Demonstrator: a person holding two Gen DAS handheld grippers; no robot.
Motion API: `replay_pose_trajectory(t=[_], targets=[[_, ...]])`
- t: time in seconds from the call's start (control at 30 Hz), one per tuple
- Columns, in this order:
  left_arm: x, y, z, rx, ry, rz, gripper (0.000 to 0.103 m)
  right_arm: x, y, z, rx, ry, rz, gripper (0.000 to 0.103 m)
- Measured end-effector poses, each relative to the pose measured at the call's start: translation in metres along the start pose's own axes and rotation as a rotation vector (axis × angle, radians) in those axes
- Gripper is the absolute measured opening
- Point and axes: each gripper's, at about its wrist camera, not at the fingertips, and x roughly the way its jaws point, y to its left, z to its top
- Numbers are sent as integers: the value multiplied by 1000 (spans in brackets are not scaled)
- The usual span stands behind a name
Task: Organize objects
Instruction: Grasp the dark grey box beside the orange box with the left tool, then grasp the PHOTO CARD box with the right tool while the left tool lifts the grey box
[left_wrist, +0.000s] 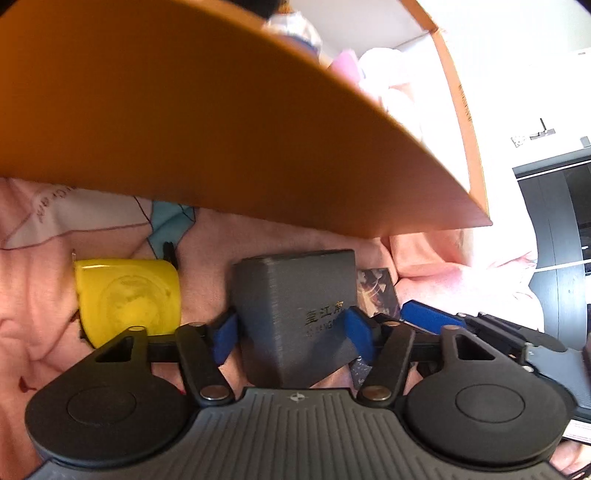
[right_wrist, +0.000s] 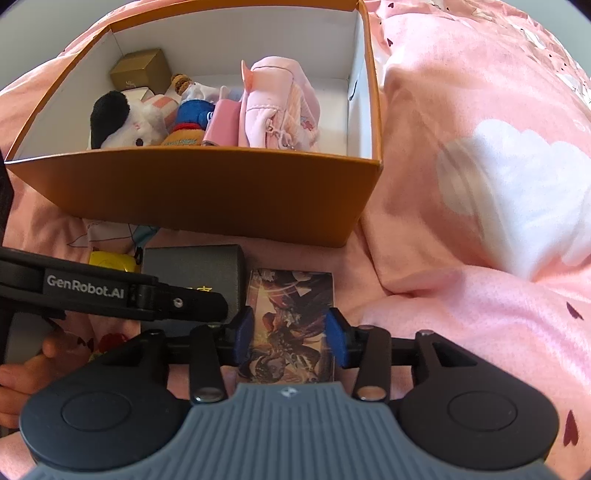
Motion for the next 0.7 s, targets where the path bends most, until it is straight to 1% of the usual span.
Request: replay_pose_trajectory(t=[0.07, 0.23, 0.33, 0.43, 0.5, 0.57, 0.63, 0.7], targets=[[-8, -3, 0, 13, -12, 5, 59, -1, -1, -1, 4, -1, 1, 46], [-25, -15, -3, 50, -34, 21, 48, 2, -1, -2, 5, -3, 3, 46], [-35, -24, -3, 64, -30, 50, 45, 2, -1, -2, 4, -3, 3, 46], [-48, -33, -2, 84, -28, 93, 44, 1, 0, -2, -8, 0, -1, 46], [-55, -41, -1, 113, -25, 141, 44, 1, 2, -2, -25, 4, -1, 46], [-59, -51, -2, 166, -29, 228, 44, 1, 7, -1, -49, 8, -5, 47], [-55, -61, -3, 216, -35, 309, 44, 0, 13, -1, -80, 15, -16, 48], [-56, -58, -4, 232, -29, 347, 44, 2, 18, 0, -109, 25, -31, 51]])
